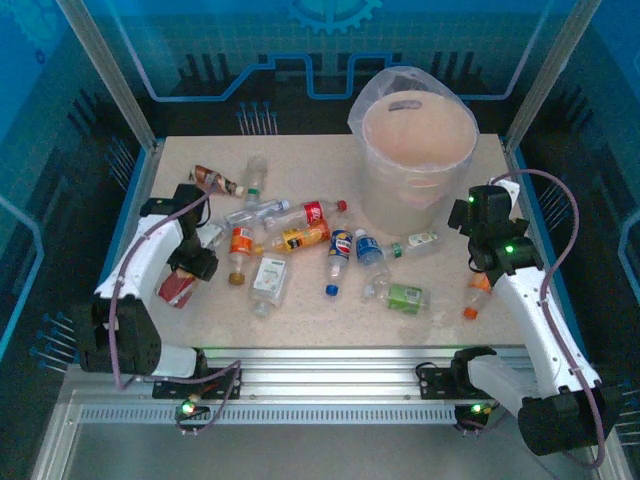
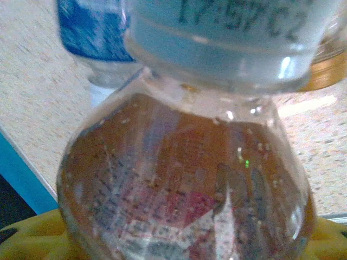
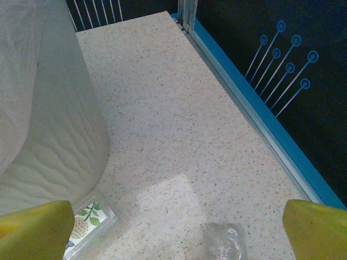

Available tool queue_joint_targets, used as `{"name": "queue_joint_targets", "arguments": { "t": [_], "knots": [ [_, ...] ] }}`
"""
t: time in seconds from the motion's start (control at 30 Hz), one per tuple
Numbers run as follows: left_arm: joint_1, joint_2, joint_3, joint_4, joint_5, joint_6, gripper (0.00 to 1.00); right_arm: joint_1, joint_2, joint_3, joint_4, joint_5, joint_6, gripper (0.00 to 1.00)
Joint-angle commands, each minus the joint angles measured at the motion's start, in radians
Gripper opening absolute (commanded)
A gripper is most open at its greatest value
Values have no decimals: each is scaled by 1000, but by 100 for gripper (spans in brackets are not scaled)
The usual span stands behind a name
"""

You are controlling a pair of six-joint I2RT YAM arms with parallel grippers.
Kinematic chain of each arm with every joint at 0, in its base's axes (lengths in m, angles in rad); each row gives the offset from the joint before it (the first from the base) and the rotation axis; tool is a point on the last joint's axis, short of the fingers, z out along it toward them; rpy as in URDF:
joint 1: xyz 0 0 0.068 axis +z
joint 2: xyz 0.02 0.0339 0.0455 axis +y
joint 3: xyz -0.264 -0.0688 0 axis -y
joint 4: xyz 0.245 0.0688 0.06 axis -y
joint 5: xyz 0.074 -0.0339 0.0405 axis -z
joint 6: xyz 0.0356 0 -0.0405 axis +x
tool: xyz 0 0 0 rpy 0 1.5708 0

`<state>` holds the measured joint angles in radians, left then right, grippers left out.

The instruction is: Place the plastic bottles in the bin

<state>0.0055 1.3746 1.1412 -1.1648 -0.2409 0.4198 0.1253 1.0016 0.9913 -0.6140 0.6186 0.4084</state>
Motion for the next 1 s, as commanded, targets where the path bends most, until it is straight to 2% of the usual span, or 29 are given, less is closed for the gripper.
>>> {"name": "queue_joint_targets", "arguments": {
  "t": [0.0, 0.2, 0.3, 0.5, 0.7, 0.97],
  "knots": [
    [-40, -85, 90, -17, 74, -32, 46, 1, -9, 31, -18, -13, 24, 100],
    [-154, -152, 196, 155, 130, -117, 41, 2, -15, 45, -33, -75, 27, 100],
    [-181, -155, 234, 274, 159, -231, 38, 2, -26, 54, -41, -125, 13, 100],
    [-248, -197, 181, 627, 356, -398, 37, 1, -50, 81, -29, -314, -37, 100],
    [-296, -194, 113, 1005, 589, -589, 37, 1, -47, 117, 20, -618, -79, 100],
    [-351, -94, 129, 1360, 839, -829, 40, 14, 0, 141, 205, -1171, -102, 100]
  ]
}}
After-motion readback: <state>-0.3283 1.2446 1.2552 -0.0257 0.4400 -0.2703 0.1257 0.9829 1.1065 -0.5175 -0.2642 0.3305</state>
